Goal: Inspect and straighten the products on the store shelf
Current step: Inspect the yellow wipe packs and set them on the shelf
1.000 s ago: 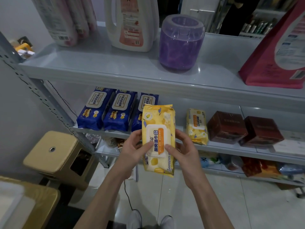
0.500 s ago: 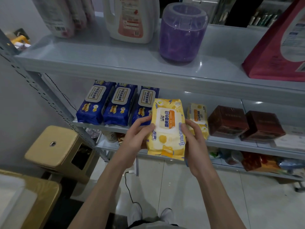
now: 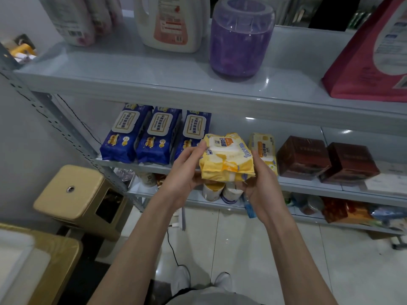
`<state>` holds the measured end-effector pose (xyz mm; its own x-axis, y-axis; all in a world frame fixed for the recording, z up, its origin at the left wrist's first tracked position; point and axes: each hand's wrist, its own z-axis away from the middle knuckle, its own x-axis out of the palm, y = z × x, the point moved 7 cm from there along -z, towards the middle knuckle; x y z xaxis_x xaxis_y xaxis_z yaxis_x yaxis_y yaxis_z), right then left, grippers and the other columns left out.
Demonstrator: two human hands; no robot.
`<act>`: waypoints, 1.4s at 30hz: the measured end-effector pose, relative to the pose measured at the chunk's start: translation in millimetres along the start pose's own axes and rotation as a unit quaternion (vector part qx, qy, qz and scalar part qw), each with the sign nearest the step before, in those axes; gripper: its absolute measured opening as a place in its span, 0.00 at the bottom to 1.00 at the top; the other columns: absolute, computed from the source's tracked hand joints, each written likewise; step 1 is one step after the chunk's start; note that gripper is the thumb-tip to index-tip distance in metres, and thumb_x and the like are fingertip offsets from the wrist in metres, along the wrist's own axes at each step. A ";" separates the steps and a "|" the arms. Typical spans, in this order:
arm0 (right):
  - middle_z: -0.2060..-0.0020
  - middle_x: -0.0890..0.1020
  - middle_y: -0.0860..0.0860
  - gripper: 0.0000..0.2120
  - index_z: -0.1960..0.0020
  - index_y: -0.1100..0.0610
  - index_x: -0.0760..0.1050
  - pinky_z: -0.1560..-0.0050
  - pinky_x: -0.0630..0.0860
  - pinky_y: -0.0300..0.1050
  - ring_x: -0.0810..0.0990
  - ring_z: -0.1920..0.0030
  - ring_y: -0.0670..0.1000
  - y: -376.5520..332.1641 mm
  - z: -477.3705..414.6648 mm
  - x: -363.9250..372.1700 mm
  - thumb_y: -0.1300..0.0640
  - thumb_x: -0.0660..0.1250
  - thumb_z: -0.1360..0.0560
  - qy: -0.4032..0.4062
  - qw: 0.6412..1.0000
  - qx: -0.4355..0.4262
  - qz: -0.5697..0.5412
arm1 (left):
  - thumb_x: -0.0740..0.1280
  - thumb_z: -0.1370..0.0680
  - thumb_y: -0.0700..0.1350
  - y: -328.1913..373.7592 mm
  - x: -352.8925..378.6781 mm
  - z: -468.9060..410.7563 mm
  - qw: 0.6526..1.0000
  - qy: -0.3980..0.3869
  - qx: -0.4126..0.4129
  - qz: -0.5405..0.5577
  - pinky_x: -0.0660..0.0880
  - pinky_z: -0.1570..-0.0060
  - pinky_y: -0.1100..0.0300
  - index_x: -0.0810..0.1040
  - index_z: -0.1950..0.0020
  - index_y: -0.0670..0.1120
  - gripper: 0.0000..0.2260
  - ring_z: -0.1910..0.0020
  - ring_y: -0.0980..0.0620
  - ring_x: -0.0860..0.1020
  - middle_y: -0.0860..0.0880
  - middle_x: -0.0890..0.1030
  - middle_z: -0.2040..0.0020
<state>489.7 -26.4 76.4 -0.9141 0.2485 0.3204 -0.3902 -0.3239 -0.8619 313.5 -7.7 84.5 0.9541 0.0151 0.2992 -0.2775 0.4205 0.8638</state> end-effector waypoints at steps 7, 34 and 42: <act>0.45 0.87 0.53 0.17 0.35 0.54 0.80 0.50 0.82 0.45 0.86 0.45 0.51 -7.4 7.4 5.2 0.46 0.62 0.17 -0.017 0.999 -0.020 0.023 | 0.66 0.19 0.57 -0.9 -1.8 -0.8 0.999 0.000 -0.032 0.019 0.81 0.42 0.46 0.79 0.35 0.47 0.18 0.41 0.45 0.84 0.44 0.85 0.40; 0.44 0.84 0.41 0.19 0.29 0.44 0.74 0.44 0.80 0.46 0.83 0.42 0.44 -7.4 4.3 7.1 0.49 0.69 0.19 -0.024 0.990 -0.060 0.128 | 0.74 0.24 0.40 -1.5 -7.7 -1.3 0.993 -0.004 0.070 -0.092 0.83 0.53 0.49 0.69 0.25 0.54 0.30 0.47 0.48 0.86 0.51 0.82 0.36; 0.40 0.84 0.50 0.32 0.33 0.37 0.74 0.47 0.83 0.49 0.86 0.44 0.48 15.0 3.4 8.0 0.36 0.77 0.35 -0.052 0.987 -0.038 0.148 | 0.67 0.18 0.49 -19.1 1.9 1.7 0.992 -0.044 0.059 -0.100 0.82 0.45 0.49 0.73 0.29 0.58 0.17 0.42 0.46 0.83 0.46 0.83 0.38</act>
<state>476.2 -32.3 67.4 -0.9947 0.0573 0.0855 -0.0988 -0.2988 -0.9492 320.4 -17.2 69.3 0.9793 -0.1390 0.1471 -0.1003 0.2977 0.9494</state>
